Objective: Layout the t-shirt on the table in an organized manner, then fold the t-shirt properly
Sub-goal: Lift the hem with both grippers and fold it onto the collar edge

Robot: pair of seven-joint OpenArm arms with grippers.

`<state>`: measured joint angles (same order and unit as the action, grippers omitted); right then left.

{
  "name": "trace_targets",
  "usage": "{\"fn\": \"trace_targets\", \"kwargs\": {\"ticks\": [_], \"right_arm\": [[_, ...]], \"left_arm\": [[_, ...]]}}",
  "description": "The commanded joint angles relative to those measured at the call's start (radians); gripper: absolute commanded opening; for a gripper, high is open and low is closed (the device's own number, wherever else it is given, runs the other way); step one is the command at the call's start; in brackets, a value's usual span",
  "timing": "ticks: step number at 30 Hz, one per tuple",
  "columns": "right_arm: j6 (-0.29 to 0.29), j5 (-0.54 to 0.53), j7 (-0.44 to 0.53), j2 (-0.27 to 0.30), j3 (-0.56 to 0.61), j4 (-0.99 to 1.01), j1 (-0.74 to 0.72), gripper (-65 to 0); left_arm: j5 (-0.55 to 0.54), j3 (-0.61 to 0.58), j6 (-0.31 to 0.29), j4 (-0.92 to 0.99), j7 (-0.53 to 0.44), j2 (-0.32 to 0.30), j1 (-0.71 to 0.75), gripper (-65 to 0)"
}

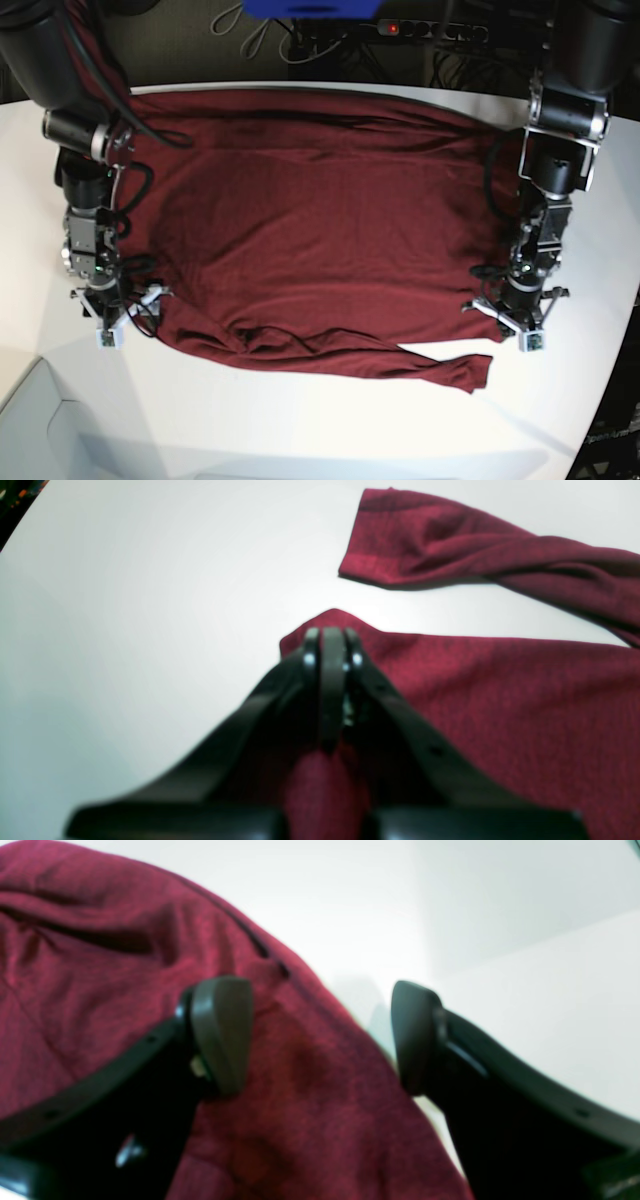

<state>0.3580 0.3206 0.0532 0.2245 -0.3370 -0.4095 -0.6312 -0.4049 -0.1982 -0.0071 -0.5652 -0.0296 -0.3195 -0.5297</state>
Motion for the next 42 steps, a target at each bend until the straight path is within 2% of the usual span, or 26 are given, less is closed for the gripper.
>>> {"fn": "trace_targets", "kwargs": {"ticks": [1,3,5,7,11,12,16,20,24,31,42], "right_arm": [[-0.003,0.002,0.012,0.009,0.002,-0.010,-0.028,-21.0],[-0.003,0.002,0.012,0.009,0.002,-0.010,-0.023,-21.9],[-0.003,0.002,0.012,0.009,0.002,-0.010,-0.023,-27.3],[-0.003,0.002,0.012,0.013,0.003,-0.010,-0.023,-36.6],[-0.003,0.002,0.012,0.017,0.003,-0.016,-0.023,-62.5],[-0.003,0.004,0.012,0.022,0.003,-0.016,-0.023,-65.0],[0.016,0.002,0.012,0.043,-0.003,-0.018,-0.023,-65.0],[0.152,-0.001,0.012,0.066,-0.020,-0.072,-0.008,-65.0],[0.223,-0.002,0.012,0.042,-0.086,-0.263,0.095,-65.0],[0.243,-0.002,0.006,-0.027,-0.093,-0.527,0.241,-65.0],[0.244,-0.004,0.009,-0.056,-0.098,-0.782,0.400,-65.0]], "left_arm": [[0.002,0.004,0.002,-0.019,-0.025,-0.013,-0.034,-64.9],[0.002,0.001,0.002,-0.019,-0.025,-0.013,-0.034,-64.9],[0.002,0.001,0.002,-0.017,-0.023,-0.013,-0.034,-64.9],[0.002,0.001,0.002,-0.017,-0.023,-0.013,-0.034,-64.9],[0.002,0.004,0.002,-0.019,-0.023,-0.013,-0.034,-64.9],[0.002,0.004,0.002,-0.019,-0.023,-0.013,-0.034,-64.9],[0.002,0.004,0.002,-0.019,-0.023,-0.013,-0.034,-64.9],[-0.007,0.006,0.002,-0.022,-0.023,-0.013,-0.034,-64.9],[-0.007,0.006,0.002,-0.046,-0.023,-0.013,-0.031,-64.9],[-0.007,0.006,0.008,-0.200,-0.020,-0.013,0.041,-64.9],[-0.009,0.009,0.011,-0.393,-0.020,-0.048,0.161,-64.9]]}}
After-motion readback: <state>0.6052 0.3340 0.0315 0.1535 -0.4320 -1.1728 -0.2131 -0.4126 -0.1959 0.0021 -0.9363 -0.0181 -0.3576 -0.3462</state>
